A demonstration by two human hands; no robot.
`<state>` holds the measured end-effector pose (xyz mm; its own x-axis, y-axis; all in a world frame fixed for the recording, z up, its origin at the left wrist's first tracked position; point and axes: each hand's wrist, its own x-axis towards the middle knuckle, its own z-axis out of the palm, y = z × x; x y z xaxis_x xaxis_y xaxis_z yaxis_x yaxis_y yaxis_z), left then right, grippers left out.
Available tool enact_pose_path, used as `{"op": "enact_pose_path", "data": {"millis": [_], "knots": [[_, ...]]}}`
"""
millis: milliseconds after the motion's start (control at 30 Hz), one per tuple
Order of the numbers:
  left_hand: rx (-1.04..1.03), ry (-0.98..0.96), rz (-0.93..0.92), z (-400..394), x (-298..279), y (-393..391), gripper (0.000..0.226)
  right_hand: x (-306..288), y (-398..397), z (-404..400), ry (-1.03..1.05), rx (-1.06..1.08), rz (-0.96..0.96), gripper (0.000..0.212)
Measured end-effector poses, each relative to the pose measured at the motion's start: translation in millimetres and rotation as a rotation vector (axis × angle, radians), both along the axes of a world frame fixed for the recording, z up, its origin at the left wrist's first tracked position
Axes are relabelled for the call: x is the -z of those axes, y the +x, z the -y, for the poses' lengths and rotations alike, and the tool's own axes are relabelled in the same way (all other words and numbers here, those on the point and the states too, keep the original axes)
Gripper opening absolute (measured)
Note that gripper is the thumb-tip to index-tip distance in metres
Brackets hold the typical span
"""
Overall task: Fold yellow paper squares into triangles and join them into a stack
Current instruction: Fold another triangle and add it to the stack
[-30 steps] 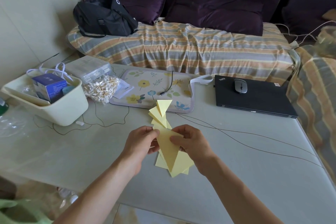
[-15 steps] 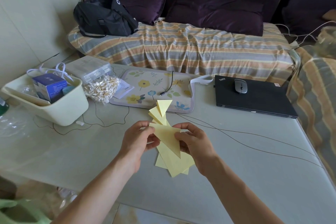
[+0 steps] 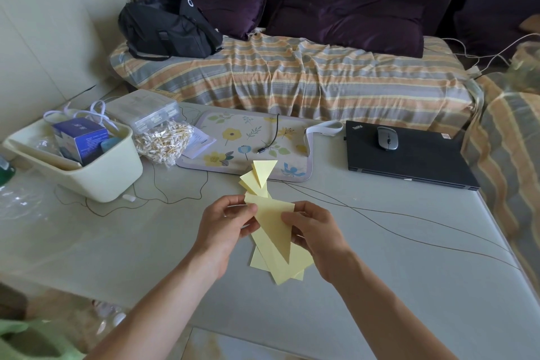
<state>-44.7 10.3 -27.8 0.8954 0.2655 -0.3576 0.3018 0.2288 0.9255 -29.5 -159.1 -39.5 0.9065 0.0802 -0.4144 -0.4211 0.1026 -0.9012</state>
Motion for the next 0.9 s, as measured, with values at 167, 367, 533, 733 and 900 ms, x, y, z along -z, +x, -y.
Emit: {"op": "enact_pose_path", "data": {"millis": [167, 367, 533, 733, 900], "knots": [[0.013, -0.023, -0.023, -3.6, -0.1, 2.8, 0.016, -4.5, -2.3, -1.3, 0.017, -0.010, 0.072, 0.019], [0.052, -0.009, 0.002, -3.0, -3.9, 2.2, 0.018, -10.9, -4.6, -4.3, 0.051, -0.017, 0.123, 0.022], [0.080, -0.057, 0.004, -0.8, -4.7, 2.0, 0.018, -11.3, -4.7, -3.6, 0.028, 0.006, 0.149, 0.027], [0.120, -0.127, -0.071, 1.0, -1.5, 1.0, 0.025, -10.1, -5.3, -5.4, -0.068, 0.004, 0.205, 0.034], [0.070, -0.030, -0.055, -1.0, -0.1, -1.9, 0.009, -12.9, -7.0, -6.0, -0.029, -0.007, 0.147, 0.036]]}}
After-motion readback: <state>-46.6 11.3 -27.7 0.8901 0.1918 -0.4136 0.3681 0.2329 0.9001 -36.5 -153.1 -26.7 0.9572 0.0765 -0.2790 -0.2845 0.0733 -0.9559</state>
